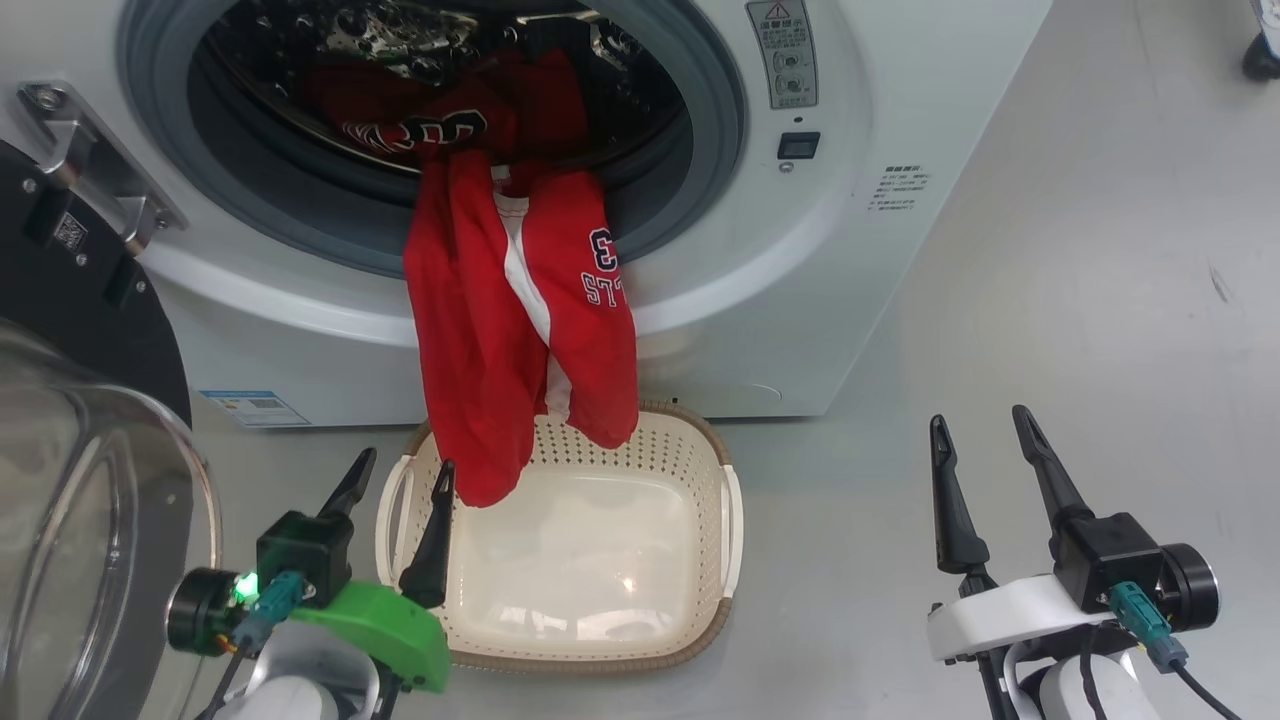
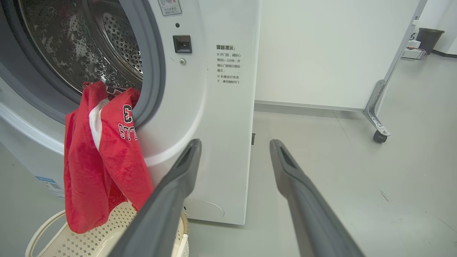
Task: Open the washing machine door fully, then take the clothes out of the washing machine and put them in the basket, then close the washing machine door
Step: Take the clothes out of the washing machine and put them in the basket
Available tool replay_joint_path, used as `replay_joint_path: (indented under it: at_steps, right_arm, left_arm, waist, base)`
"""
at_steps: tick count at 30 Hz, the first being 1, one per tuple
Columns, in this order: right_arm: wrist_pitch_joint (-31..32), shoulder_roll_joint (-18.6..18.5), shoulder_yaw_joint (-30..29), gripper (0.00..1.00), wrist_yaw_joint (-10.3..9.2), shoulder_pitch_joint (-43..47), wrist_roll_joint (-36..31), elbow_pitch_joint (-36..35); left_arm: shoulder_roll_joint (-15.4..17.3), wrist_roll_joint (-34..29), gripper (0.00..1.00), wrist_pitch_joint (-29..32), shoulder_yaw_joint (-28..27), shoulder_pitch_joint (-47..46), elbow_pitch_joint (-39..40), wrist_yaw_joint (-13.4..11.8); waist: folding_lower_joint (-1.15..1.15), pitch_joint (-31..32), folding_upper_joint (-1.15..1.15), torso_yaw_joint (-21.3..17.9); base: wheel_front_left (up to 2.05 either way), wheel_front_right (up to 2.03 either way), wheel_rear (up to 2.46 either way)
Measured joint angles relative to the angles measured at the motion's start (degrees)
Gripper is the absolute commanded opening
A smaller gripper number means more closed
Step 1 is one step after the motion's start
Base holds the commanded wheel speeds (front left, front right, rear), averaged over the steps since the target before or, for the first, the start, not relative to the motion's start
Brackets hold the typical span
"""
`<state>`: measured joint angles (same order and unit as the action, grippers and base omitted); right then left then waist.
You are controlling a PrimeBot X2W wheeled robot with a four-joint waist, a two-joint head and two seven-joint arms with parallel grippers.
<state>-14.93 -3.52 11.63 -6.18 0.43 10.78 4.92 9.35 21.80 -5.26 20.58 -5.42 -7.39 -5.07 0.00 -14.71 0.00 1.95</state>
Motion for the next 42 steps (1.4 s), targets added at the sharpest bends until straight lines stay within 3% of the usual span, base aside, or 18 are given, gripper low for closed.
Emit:
replay_joint_path:
  at_steps: [23,42]
  right_arm:
    - [0.00,0.26,2.04,1.00,0.04,-7.52,-0.30,-1.58]
    - [0.00,0.44,2.24,1.00,-0.01,-9.55,0.03,-0.91]
  left_arm:
    - [-2.71,6.35,1.00,11.76,-0.55,-22.66,-15.74,6.91]
    - [-2.52,8.47,1.00,12.72,-2.16,-32.29,-27.97,9.99]
  waist:
    - [0.00,-11.56,0.00,-5.87]
    - [0.01,-13.98,0.00,-8.16]
  base:
    - [0.00,0.00,0.00]
    - [0.00,0.00,0.00]
